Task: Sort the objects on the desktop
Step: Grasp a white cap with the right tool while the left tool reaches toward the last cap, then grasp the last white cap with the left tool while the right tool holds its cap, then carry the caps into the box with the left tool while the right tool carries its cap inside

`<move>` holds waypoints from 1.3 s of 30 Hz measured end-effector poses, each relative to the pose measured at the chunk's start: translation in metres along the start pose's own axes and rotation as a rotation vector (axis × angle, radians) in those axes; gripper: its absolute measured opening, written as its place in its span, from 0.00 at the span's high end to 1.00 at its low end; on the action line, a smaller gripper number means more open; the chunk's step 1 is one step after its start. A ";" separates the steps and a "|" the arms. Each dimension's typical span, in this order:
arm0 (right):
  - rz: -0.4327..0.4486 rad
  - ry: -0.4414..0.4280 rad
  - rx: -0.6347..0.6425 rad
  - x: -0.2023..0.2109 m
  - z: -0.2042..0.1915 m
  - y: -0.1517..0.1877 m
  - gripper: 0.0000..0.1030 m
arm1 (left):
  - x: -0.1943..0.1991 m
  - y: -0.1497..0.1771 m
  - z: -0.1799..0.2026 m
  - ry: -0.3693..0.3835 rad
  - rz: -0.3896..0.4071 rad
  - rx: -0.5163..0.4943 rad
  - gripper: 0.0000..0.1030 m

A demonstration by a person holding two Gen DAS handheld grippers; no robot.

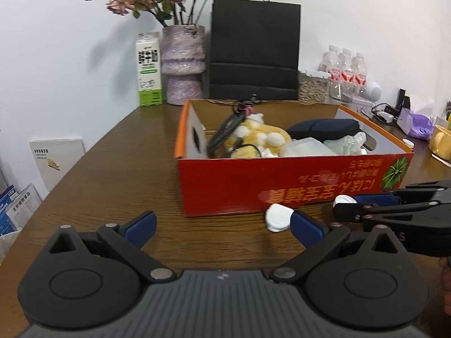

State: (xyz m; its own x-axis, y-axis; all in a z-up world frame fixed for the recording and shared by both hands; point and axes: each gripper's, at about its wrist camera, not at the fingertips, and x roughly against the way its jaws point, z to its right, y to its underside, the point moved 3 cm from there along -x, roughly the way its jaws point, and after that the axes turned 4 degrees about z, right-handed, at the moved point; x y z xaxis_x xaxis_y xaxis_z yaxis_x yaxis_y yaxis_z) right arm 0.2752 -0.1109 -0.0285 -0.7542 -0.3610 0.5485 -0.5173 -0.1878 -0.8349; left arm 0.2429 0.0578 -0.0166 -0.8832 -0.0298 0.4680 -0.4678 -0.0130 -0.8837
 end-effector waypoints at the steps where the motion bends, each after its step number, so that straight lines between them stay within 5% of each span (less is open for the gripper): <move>1: 0.004 0.005 0.000 0.002 0.004 0.001 0.74 | -0.002 0.000 0.004 -0.002 -0.003 -0.003 0.00; 17: 0.029 0.057 -0.050 0.020 0.062 0.016 0.74 | -0.040 -0.002 0.044 -0.036 -0.088 -0.038 0.09; 32: 0.045 0.038 -0.057 0.020 0.068 0.019 0.74 | -0.049 0.000 0.055 -0.003 -0.121 -0.007 0.69; 39: 0.043 0.027 -0.063 0.020 0.066 0.020 0.74 | -0.046 0.001 0.057 0.012 -0.118 -0.005 0.72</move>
State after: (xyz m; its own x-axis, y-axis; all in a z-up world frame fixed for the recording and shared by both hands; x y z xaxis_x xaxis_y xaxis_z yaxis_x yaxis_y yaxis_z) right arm 0.2768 -0.1824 -0.0377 -0.7867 -0.3421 0.5138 -0.5077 -0.1148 -0.8538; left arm 0.2846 0.0022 -0.0389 -0.8222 -0.0164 0.5690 -0.5689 -0.0106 -0.8223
